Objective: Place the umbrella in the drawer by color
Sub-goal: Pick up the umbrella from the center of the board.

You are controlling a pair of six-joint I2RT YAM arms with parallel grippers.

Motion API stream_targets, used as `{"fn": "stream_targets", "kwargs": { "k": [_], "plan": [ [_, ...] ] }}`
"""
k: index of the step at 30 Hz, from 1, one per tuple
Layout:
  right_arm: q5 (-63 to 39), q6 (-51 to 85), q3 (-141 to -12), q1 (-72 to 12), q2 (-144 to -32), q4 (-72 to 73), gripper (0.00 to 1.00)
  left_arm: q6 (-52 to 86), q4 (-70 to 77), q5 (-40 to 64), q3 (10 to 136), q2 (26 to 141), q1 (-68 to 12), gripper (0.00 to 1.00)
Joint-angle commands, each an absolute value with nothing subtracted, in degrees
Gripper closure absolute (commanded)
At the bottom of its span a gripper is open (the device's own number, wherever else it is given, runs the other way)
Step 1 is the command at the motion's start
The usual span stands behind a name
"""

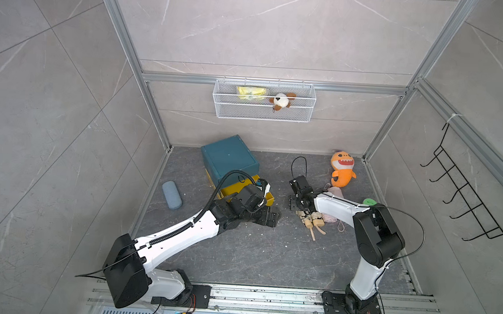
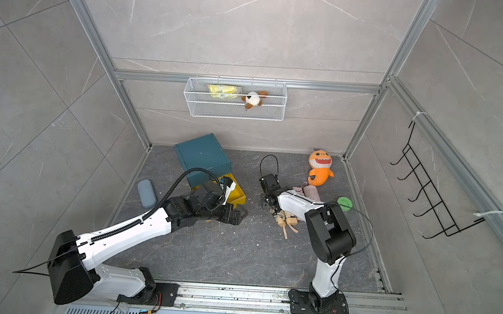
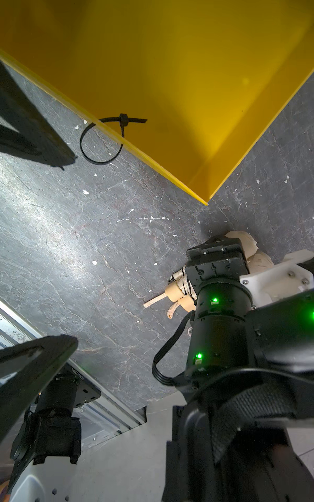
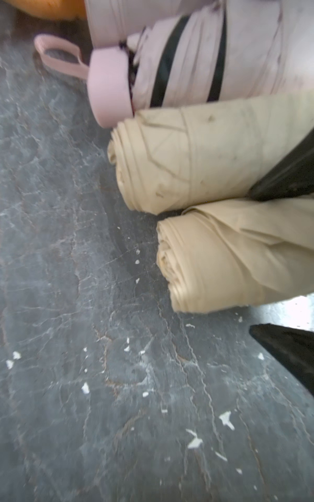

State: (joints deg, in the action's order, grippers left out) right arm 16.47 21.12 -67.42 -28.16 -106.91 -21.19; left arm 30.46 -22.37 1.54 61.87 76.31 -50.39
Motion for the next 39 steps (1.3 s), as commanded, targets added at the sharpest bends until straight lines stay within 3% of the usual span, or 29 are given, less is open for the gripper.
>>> {"fn": "stream_targets", "kwargs": {
  "k": [1,5,17,29,39],
  "plan": [
    [14.8,20.6,-69.2,-28.0,-109.9,-22.1,0.28,30.0,-21.0,0.5,62.1,75.0,-50.5,0.00],
    [12.9,20.7,-69.1,-27.7,-110.9,-21.4,0.32,29.5,-21.5,-0.4,62.2,73.8,-50.5,0.00],
    [6.1,21.4,-66.4,-26.6,-102.1,-20.4,0.64,28.8,-24.9,1.0,60.5,67.8,-46.1,0.00],
    [-3.8,23.6,-68.6,-26.7,-84.0,-23.3,0.68,29.2,-27.6,9.6,61.0,62.5,-38.8,0.00],
    [-20.9,35.5,-67.9,-31.3,-77.2,-5.5,0.68,30.6,-21.2,17.5,60.2,64.4,-38.0,0.00]
  ]
}}
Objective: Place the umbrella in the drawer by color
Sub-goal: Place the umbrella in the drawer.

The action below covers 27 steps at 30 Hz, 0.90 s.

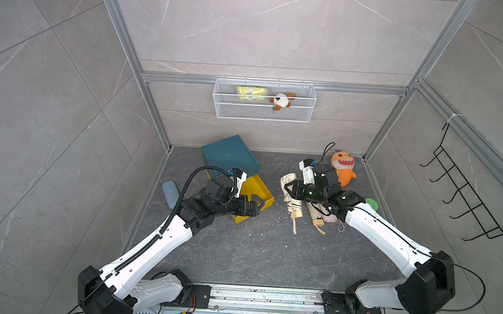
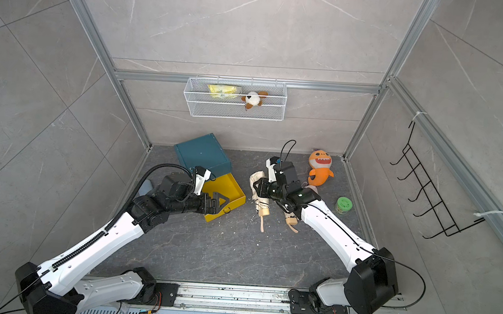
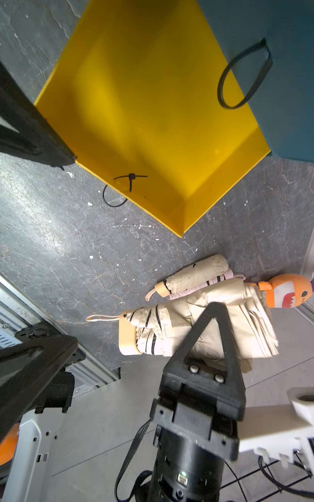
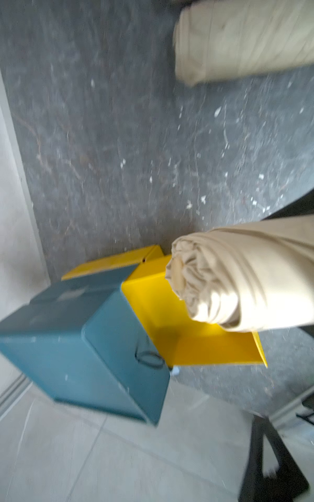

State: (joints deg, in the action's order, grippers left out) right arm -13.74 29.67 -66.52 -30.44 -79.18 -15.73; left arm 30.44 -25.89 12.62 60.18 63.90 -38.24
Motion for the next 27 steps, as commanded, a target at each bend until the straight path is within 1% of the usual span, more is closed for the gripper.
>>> {"fn": "stream_targets", "kwargs": {
  "k": [1,7,11,17,22,27],
  "plan": [
    [-22.6,37.6,-67.6,-31.8,-77.5,-2.1,0.68,31.1,-19.5,18.8,59.8,64.6,-37.9,0.00],
    [-29.9,49.6,-66.2,-33.5,-83.2,16.9,0.68,32.8,-13.6,21.3,58.2,63.6,-37.8,0.00],
    [-31.5,55.1,-65.6,-34.7,-87.1,25.9,0.68,33.5,-10.2,22.4,56.7,62.4,-37.2,0.00],
    [-31.9,57.4,-65.9,-36.2,-89.2,30.1,0.68,35.3,-5.5,23.0,53.4,59.3,-34.7,0.00],
    [-32.1,58.1,-65.2,-36.9,-89.2,32.1,0.68,36.0,-4.2,23.9,52.5,58.7,-32.5,0.00],
    [-33.1,61.6,-63.8,-37.2,-89.3,36.0,0.68,37.2,-1.3,26.1,51.8,59.4,-30.5,0.00]
  ]
}}
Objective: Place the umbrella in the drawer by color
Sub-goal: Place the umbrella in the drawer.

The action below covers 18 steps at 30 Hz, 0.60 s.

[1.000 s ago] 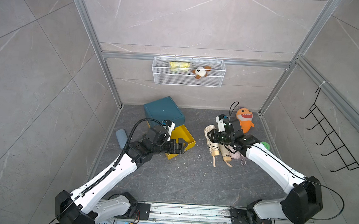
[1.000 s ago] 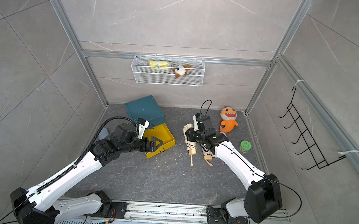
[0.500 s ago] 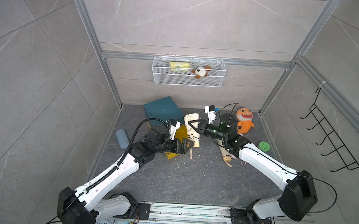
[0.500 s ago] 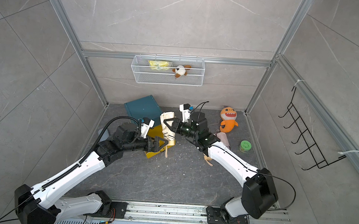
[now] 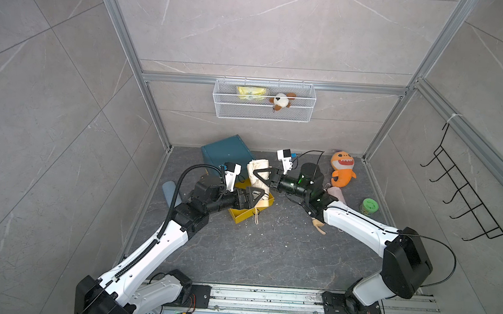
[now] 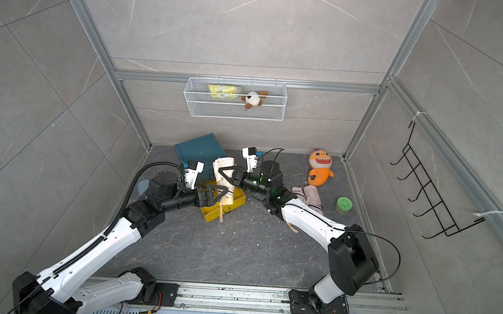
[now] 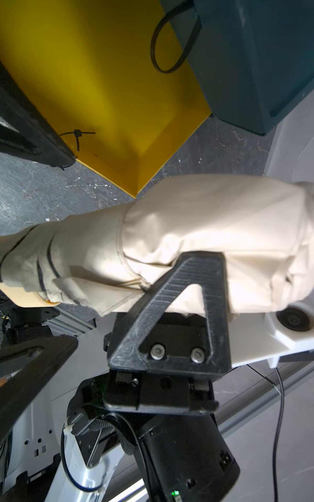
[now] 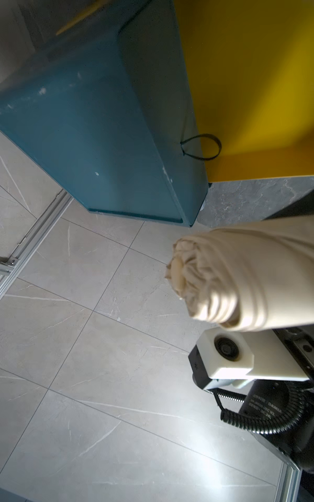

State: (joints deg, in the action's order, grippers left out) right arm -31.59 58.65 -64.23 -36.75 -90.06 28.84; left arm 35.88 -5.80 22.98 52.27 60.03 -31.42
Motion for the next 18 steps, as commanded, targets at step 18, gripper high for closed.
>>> {"fn": "stream_targets", "kwargs": {
  "k": [18],
  "plan": [
    [-36.0,68.0,-62.3,-37.2,-91.0,46.9,0.68,40.3,8.7,31.4,50.5,63.6,-30.1,0.10]
  ]
}}
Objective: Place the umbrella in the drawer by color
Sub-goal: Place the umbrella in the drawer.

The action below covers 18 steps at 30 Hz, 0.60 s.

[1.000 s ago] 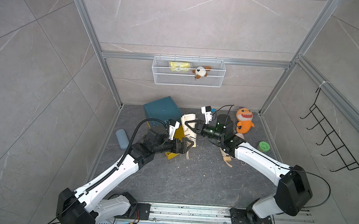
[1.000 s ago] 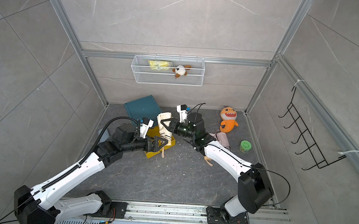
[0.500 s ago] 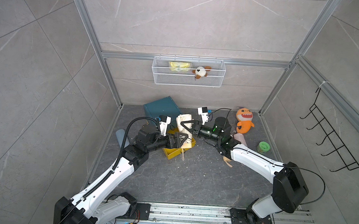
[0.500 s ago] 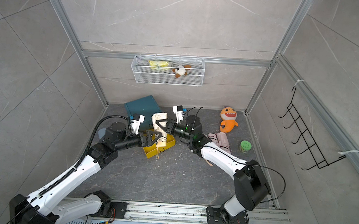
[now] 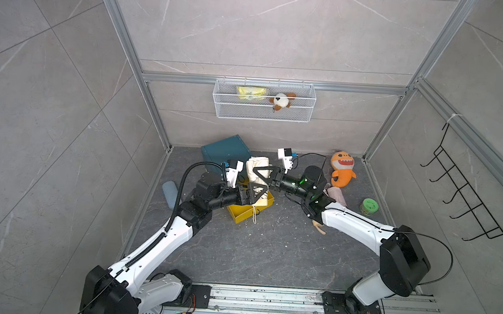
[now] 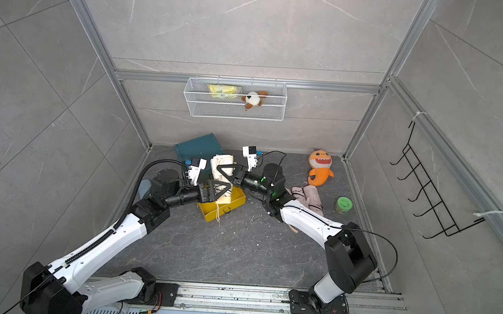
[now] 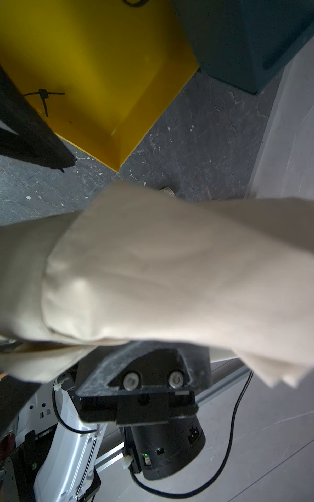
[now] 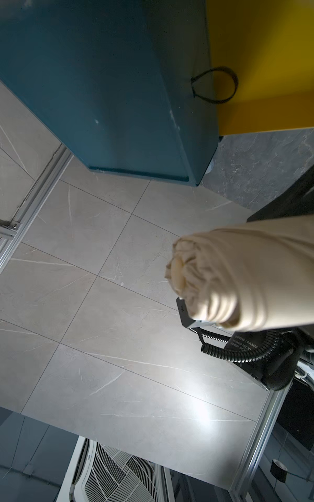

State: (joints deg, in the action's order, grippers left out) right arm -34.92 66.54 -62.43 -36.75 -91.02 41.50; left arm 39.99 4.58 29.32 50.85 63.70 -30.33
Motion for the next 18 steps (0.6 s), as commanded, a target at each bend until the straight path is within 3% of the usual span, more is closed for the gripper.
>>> {"fn": "stream_targets", "kwargs": {
  "k": [1,3,8,12,15,18],
  "plan": [
    [-36.0,68.0,-62.1,-37.1,-91.0,46.9,0.68,40.3,9.1,31.5,50.4,63.5,-30.1,0.17],
    [-36.1,68.0,-61.8,-37.2,-91.2,47.3,0.68,40.4,10.0,31.7,50.0,63.4,-30.1,0.31],
    [-36.6,68.6,-61.7,-37.2,-91.8,48.4,0.65,40.3,10.8,32.0,49.6,63.0,-30.0,0.54],
    [-37.0,68.1,-62.0,-37.1,-91.8,47.5,0.49,40.0,10.3,32.7,50.0,63.1,-30.0,0.74],
    [-37.4,66.3,-62.4,-36.9,-90.6,44.9,0.39,39.1,8.7,33.2,50.8,62.7,-30.0,0.81],
    [-37.0,62.9,-62.5,-36.2,-88.6,39.3,0.34,38.3,6.9,33.4,51.3,62.0,-30.0,0.81]
  ]
}}
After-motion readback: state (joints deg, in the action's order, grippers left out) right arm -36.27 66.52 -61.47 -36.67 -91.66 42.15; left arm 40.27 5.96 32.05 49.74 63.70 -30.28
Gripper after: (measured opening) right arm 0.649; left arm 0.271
